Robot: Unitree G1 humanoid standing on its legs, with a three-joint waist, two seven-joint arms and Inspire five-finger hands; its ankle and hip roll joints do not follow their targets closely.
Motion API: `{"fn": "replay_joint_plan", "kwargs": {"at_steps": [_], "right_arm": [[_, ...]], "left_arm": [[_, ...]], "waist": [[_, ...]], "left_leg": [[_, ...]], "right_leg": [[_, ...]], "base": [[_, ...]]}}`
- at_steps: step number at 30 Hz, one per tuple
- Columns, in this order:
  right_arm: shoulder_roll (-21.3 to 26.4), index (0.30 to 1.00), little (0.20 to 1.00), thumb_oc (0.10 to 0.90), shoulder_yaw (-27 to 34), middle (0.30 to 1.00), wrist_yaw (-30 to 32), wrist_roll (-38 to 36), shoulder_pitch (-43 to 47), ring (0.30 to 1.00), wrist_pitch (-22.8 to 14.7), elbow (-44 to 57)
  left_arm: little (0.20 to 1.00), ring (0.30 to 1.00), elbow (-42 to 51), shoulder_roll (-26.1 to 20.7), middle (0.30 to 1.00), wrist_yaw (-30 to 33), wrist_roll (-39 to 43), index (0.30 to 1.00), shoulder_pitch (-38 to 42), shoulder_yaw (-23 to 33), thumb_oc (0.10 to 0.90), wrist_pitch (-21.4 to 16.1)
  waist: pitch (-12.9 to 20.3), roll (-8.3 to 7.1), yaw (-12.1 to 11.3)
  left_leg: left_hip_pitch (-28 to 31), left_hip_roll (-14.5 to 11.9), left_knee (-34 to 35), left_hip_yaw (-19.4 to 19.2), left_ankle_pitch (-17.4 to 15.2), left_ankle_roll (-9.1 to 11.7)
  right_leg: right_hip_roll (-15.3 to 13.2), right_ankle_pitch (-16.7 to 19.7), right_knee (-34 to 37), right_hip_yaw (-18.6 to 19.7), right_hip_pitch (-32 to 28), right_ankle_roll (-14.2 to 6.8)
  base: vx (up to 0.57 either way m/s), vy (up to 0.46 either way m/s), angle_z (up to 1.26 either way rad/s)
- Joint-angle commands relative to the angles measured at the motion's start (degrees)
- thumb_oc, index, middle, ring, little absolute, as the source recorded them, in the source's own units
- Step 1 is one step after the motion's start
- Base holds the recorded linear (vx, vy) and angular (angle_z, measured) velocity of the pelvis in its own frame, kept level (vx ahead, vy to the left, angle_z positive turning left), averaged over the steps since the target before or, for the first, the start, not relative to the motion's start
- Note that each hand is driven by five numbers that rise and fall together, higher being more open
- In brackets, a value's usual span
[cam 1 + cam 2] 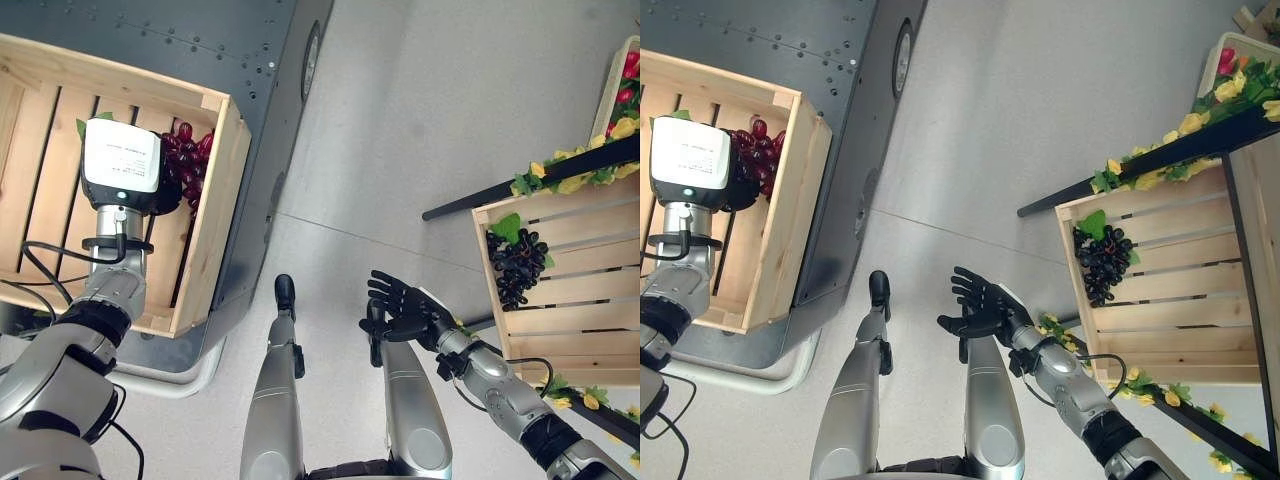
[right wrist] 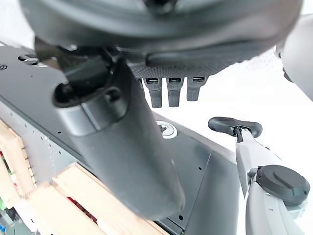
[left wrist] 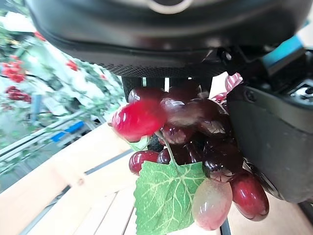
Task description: Pick up the fruits from the basket on one side to the basket on the other side
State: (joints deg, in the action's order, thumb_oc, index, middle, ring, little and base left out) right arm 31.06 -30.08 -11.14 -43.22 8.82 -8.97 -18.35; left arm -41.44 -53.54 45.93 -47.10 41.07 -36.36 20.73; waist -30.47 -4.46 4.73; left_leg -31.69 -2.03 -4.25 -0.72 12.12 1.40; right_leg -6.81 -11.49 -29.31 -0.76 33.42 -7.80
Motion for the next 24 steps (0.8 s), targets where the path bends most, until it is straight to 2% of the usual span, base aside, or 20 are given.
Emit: {"fn": "replay_joint_plan", "kwargs": {"at_steps": [1, 7, 14, 17, 24], "right_arm": [[2.9, 0.9, 0.9, 0.8, 3.7, 0.9, -0.3, -1.6, -3.5, 0.9, -5.0, 6.6], [2.9, 0.9, 0.9, 0.8, 5.4, 0.9, -0.9, -1.5, -4.8, 0.9, -5.3, 7.4], [2.7, 0.9, 0.9, 0.8, 6.5, 0.9, -1.3, -1.8, -5.2, 0.9, -4.8, 7.8], [2.4, 0.9, 0.9, 0.8, 6.9, 0.9, -1.5, -1.3, -5.9, 0.9, -4.9, 7.8], [2.5, 0.9, 0.9, 0.8, 9.1, 0.9, -2.4, -2.1, -7.4, 0.9, -9.1, 11.7]], "left_arm": [[0.3, 0.3, 4.5, -3.2, 0.3, 7.8, -4.0, 0.3, 2.0, 5.4, 0.4, 3.0], [0.3, 0.3, 11.3, -5.3, 0.3, 7.8, -5.1, 0.3, -3.3, 9.8, 0.4, 3.5], [0.3, 0.3, 14.0, -7.4, 0.3, 6.9, -6.1, 0.3, -6.2, 13.5, 0.4, 2.6], [0.3, 0.3, 15.0, -7.8, 0.3, 7.2, -6.5, 0.3, -7.7, 14.8, 0.4, 2.6], [0.3, 0.3, 19.3, -7.5, 0.3, 10.5, -7.6, 0.3, -13.7, 19.4, 0.4, 1.8]], "waist": [[0.7, 1.19, -0.2], [0.7, 1.79, -1.5], [0.7, 2.27, -2.1], [1.7, 2.46, -2.2], [4.8, 2.69, -2.8]], "left_leg": [[2.9, 3.2, -10.1, -1.0, -11.0, -1.2], [7.6, 3.4, -7.1, 0.2, -10.6, -1.0], [12.9, 3.1, -4.7, 0.6, -10.4, -0.8], [14.3, 2.9, -3.4, 0.9, -10.3, -0.6], [19.1, 2.7, 2.1, 2.3, -9.2, -0.1]], "right_leg": [[-0.2, 17.1, 20.7, -2.5, -5.3, 2.5], [-0.1, 16.3, 22.1, -3.8, -9.9, 2.5], [0.3, 15.2, 22.9, -4.7, -14.9, 2.6], [0.4, 14.9, 23.8, -4.9, -16.4, 2.6], [0.5, 14.8, 27.2, -5.9, -20.9, 2.3]], "base": [[-0.04, -0.045, 0.11], [-0.04, -0.053, 0.09], [-0.01, -0.036, 0.09], [0.02, -0.018, 0.03], [0.05, -0.037, 0.02]]}}
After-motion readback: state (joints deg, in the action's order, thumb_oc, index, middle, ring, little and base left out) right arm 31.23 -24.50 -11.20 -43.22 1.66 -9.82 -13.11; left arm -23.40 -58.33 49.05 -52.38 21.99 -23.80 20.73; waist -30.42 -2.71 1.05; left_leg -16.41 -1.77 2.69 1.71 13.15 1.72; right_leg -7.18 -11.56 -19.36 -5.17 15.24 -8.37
